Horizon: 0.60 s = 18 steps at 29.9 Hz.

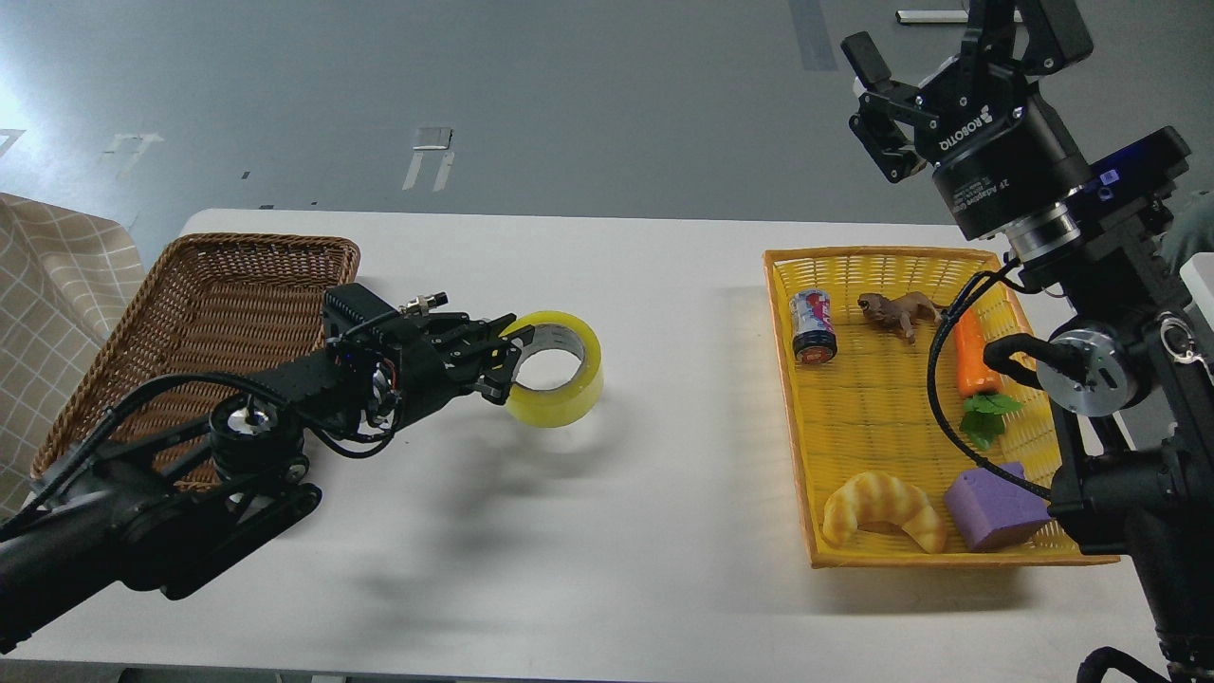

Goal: Place and transfer tape with both arms
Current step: 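Carry the tape roll with the left gripper into the wicker basket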

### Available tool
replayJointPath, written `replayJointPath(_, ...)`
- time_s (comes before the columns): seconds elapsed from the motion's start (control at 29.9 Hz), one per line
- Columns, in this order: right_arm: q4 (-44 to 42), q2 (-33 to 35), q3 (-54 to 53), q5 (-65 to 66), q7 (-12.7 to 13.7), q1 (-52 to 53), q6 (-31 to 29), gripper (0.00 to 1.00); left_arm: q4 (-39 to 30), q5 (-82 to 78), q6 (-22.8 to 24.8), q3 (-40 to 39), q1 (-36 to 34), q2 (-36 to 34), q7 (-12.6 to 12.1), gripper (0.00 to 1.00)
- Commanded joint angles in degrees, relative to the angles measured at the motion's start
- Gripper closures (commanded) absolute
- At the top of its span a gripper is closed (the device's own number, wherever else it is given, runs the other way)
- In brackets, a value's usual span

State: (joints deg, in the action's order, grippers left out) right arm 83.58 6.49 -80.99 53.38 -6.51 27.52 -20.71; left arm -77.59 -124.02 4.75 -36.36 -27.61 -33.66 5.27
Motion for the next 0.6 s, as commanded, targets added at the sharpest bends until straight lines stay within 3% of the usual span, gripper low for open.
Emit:
replayJointPath(0.0, 0.0, 0.0, 0.0, 0.0, 0.0, -0.1, 0.0, 0.00, -0.1, 2.3, -0.5, 0.0, -1.0, -4.3, 0.9, 0.89)
replayJointPath(0.07, 0.0, 0.0, 0.0, 0.0, 0.0, -0.1, -0.1, 0.00, 0.1, 5.7, -2.4, 0.0, -1.1, -6.9, 2.4, 0.89)
replayJointPath(0.5, 0.0, -1.0, 1.3, 0.0, 0.0, -0.1, -0.1, 0.00, 1.7, 13.8, -6.4, 0.1, -1.0, -16.7, 4.3, 0.89)
replayJointPath(0.57, 0.0, -1.6, 1.4, 0.1, 0.0, -0.1, -0.1, 0.00, 5.6, 14.6, -7.2, 0.2, -1.0, -18.3, 6.8, 0.89)
